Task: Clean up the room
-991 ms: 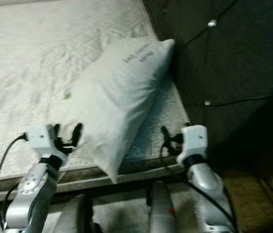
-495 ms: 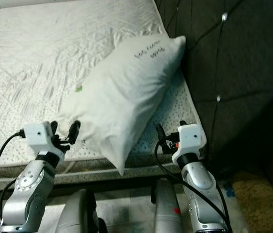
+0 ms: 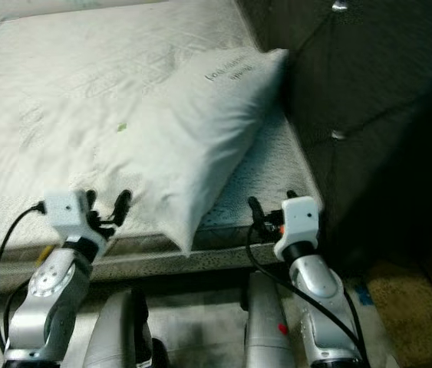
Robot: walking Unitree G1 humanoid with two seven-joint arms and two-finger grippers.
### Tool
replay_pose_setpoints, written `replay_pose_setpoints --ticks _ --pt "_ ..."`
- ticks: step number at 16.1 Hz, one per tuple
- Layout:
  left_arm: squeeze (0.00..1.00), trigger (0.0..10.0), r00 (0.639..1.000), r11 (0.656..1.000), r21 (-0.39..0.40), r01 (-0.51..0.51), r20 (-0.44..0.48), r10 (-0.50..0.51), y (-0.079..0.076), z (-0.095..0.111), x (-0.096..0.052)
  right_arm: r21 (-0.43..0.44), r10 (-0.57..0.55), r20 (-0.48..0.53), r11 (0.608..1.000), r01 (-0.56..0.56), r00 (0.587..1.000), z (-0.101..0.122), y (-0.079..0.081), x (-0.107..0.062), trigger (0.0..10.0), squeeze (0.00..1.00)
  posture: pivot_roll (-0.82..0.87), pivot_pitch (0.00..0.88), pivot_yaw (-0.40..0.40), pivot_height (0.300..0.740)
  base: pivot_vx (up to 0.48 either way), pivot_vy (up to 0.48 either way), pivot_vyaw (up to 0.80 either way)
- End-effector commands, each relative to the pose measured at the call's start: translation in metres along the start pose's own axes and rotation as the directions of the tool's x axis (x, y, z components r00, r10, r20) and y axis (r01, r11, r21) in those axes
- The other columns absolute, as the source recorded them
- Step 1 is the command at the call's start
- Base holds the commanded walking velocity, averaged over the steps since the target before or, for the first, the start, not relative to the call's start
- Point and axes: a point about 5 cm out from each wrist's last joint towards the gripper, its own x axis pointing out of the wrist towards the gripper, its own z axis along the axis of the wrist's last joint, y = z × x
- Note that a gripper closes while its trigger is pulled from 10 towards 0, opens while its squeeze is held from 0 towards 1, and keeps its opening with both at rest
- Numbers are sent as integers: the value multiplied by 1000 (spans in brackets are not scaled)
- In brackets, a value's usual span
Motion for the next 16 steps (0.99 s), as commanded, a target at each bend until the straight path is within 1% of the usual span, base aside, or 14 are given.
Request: replay_pose_setpoints --ticks 1,3,4,6,8,9,11,13,14,15,16 --pt "0 10000 999 999 12 -35 -13 36 9 -3 -5 0 33 6 999 -33 999 1 7 4 10000 0 -118 176 96 556 0 0 800" --pt "0 10000 999 999 18 -34 -18 34 9 -3 -7 3 34 9 999 -34 999 1 8 6 10000 0 -112 178 100 556 0 0 650" --pt "0 10000 999 999 28 -32 -24 32 13 -3 -7 3 35 5 999 -35 999 0 8 10 10000 0 -107 178 103 556 0 0 0" --pt "0 10000 999 999 32 -30 -22 31 14 0 -5 -1 48 -13 999 -48 999 -1 8 15 10000 0 -103 186 107 556 0 0 0" --pt "0 10000 999 999 26 -22 -27 23 14 -1 -5 7 101 -61 995 -101 993 -2 10 21 10000 0 -103 192 103 556 0 0 0" --pt "0 10000 999 1000 20 -18 -33 18 12 -2 -6 28 124 -106 992 -122 987 -5 9 26 10000 0 -103 192 103 556 0 0 0" --pt "0 10000 999 1000 17 -16 -37 16 11 -3 -8 52 143 -119 989 -138 983 -4 10 30 10000 0 -98 197 98 556 0 0 0" --pt "0 10000 999 1000 16 -13 -44 14 11 -4 -11 74 170 -145 984 -160 975 -1 15 39 10000 0 -82 203 96 556 0 0 0" --pt "0 10000 999 1000 16 -12 -47 13 11 -4 -12 84 186 -174 981 -174 967 -1 21 42 10000 0 -81 203 96 556 0 0 0" --pt "0 10000 999 1000 17 -12 -49 13 11 -4 -13 62 191 -241 982 -181 952 -6 25 43 10000 0 -78 204 96 556 0 0 0" --pt "0 10000 999 1000 19 -13 -50 14 12 -3 -14 85 216 -285 976 -200 934 -9 30 43 10000 0 -70 207 94 556 0 0 0"
